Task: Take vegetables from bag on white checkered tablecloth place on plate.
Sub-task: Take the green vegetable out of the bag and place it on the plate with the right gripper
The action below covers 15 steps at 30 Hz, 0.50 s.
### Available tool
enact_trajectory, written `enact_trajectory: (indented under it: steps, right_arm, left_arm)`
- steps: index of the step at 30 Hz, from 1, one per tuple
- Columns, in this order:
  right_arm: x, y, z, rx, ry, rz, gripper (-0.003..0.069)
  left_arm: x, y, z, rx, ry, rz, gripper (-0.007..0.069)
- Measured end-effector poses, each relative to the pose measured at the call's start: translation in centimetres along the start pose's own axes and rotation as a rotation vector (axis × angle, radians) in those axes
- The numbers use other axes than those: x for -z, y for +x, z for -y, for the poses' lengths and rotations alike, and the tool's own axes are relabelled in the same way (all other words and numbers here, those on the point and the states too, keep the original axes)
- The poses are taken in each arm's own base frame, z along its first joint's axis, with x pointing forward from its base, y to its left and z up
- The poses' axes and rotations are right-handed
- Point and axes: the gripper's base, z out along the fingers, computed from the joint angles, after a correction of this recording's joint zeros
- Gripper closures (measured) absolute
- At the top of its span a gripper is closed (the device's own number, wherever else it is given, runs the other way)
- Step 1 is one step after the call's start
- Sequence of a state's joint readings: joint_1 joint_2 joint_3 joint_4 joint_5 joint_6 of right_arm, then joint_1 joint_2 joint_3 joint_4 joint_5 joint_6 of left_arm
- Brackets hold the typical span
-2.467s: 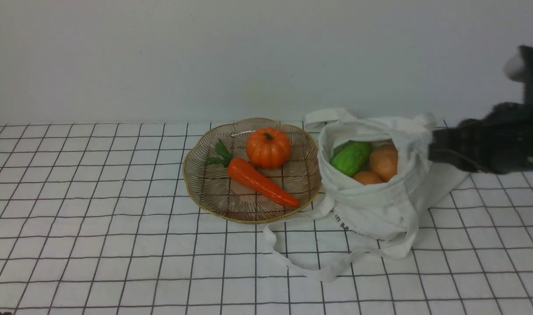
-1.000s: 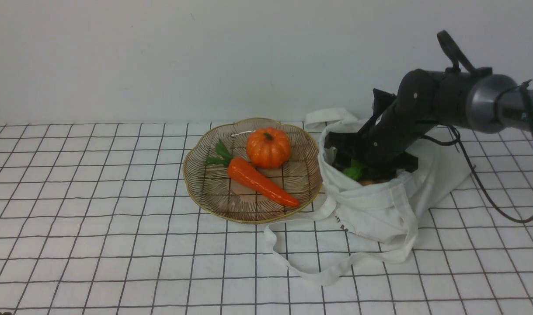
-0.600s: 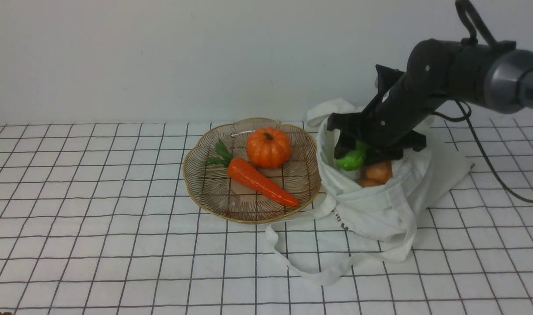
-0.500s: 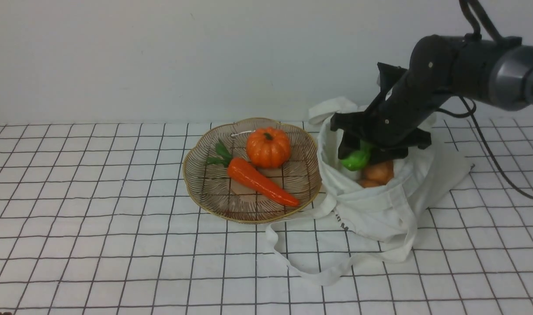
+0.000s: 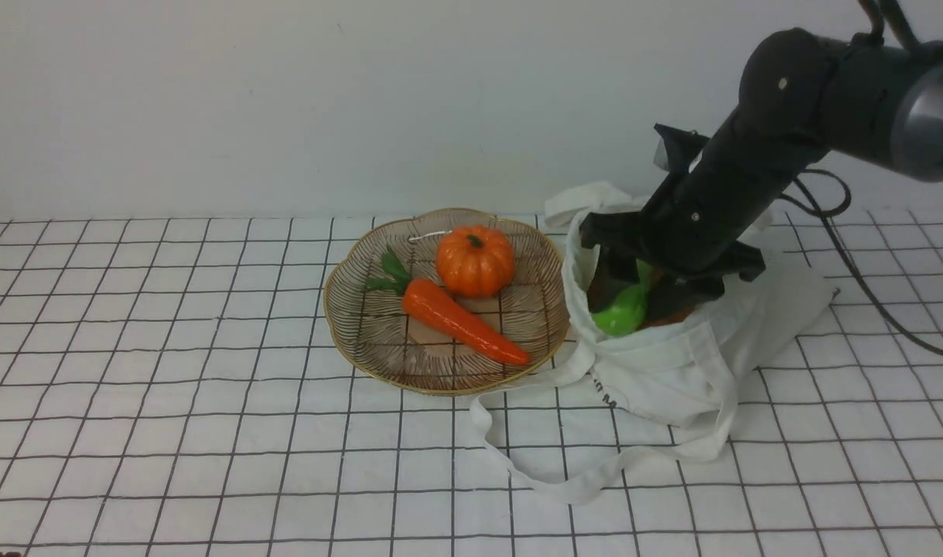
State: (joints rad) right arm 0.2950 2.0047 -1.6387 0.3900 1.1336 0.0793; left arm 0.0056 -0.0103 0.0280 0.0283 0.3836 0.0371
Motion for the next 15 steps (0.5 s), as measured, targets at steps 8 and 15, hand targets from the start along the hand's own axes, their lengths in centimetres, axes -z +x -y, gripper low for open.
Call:
enact_trajectory:
  steps: [8,15]
  right_arm:
    - [4.2,0.3,-3.2,0.166,-0.235,0.12,0.0244]
    - [2.5,-0.3,-6.6,0.416,-0.351,0.272,0.0244]
  left_arm:
    - [0.0,0.0,0.0,0.0,0.0,0.0,0.0632]
    - [0.0,0.0,0.0,0.0,0.0,0.0,0.0632]
